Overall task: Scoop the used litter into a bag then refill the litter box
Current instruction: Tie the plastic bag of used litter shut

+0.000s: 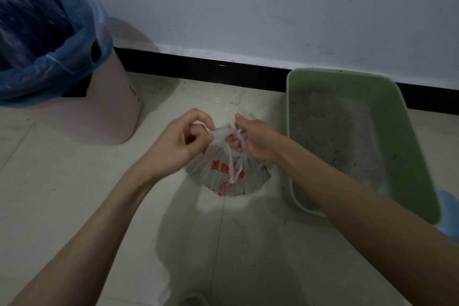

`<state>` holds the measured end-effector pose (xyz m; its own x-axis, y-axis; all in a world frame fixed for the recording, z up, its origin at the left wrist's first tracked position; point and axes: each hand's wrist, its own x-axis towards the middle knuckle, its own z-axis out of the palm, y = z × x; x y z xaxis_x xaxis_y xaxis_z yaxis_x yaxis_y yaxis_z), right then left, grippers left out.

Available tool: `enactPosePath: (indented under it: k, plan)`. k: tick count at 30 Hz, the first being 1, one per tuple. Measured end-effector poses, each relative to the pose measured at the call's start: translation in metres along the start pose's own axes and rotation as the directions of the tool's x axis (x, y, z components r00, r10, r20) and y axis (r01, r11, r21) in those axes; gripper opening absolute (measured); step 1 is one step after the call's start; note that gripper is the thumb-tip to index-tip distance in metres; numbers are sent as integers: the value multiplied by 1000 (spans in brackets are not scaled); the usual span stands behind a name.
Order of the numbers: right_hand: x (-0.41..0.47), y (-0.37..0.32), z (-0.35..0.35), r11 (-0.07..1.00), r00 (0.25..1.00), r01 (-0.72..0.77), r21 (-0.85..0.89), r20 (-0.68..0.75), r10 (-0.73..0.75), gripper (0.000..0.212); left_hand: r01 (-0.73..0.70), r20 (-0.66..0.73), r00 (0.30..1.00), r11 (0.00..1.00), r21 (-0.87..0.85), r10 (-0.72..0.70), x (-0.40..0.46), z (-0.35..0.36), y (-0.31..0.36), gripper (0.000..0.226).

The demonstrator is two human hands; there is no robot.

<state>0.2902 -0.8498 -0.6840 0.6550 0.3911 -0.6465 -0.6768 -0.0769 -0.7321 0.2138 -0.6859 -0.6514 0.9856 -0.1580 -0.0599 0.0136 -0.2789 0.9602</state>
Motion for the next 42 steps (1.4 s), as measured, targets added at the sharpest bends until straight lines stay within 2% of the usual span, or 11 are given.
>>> enactPosePath:
  k: [5, 9, 11, 16, 19, 27, 32, 35, 37, 39, 42]
  plan:
    - [-11, -9, -20, 998, 991, 4, -67, 132, 5, 13, 159, 115, 982, 986, -47, -152, -3, 3, -15, 29]
    - [-20, -14, -29, 966, 978, 69, -250, 209, -16, 12, 112, 111, 973, 839, 533, -200, 14, 13, -39, 79]
    - [-22, -16, -28, 946, 980, 96, -310, 197, -35, 14, 80, 98, 981, 800, 594, -170, 28, 24, -47, 78]
    - [-19, -12, -31, 738, 984, 155, -657, 39, -172, 24, 225, 94, 962, 938, 263, -257, 45, 33, -54, 17]
    - [-18, -5, -29, 551, 923, 196, -811, -37, -382, 23, 297, 113, 941, 940, 168, -318, 42, 28, -47, 16]
    - [-9, 5, -14, 666, 803, 408, -624, -101, -587, 38, 436, 70, 898, 900, -3, -435, 37, 31, -34, 56]
    - [-18, 8, -16, 646, 799, 456, -612, -37, -600, 33, 346, -162, 890, 863, -369, -426, 43, 38, -27, 19]
    - [-23, 3, -19, 799, 834, 458, -390, -122, -538, 22, 268, -246, 886, 866, -422, -394, 44, 39, -30, 21]
    - [-23, 1, -19, 921, 916, 380, 87, -175, -361, 19, 218, -252, 886, 828, -516, -390, 44, 38, -32, 29]
    - [-23, 8, -16, 847, 972, 236, 477, -129, -198, 23, 176, -195, 887, 697, -696, -419, 43, 40, -35, 33]
    - [-20, 20, -19, 722, 987, 158, 674, -115, -108, 28, 138, -100, 851, 403, -905, -515, 38, 44, -46, 34]
